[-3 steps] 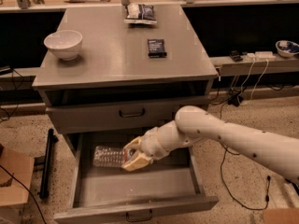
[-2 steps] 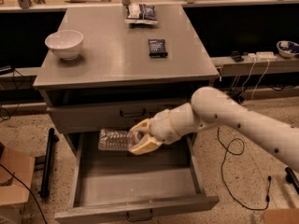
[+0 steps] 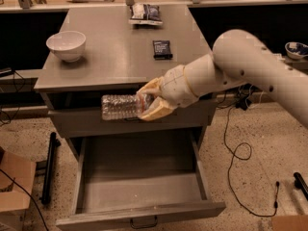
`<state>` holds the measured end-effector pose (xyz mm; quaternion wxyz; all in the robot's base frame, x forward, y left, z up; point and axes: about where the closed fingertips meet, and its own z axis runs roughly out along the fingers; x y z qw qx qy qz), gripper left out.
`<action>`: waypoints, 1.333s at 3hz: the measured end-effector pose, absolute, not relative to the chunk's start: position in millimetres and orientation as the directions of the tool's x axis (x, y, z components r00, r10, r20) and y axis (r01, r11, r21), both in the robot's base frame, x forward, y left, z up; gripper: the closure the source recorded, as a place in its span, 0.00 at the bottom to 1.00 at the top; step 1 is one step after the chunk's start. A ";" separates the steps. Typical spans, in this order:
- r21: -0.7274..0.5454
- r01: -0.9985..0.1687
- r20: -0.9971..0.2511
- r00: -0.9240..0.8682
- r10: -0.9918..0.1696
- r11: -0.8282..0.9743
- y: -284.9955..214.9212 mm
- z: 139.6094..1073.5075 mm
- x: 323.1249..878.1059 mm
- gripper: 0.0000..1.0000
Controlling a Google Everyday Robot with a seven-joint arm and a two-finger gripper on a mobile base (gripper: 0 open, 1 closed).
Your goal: Pick water bottle from middle drawer and place on counter
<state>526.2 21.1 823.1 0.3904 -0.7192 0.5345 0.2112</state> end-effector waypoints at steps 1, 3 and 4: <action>-0.508 -0.845 -0.582 0.477 -0.658 -0.164 28.4 915.8 553.9 1.00; -0.542 -0.825 -0.571 0.500 -0.651 -0.158 33.3 936.2 560.1 1.00; -0.541 -0.818 -0.527 0.513 -0.677 -0.199 37.4 939.5 564.9 1.00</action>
Offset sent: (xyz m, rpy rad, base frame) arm 0.0241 0.0057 0.0795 -0.0744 -0.1778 0.0032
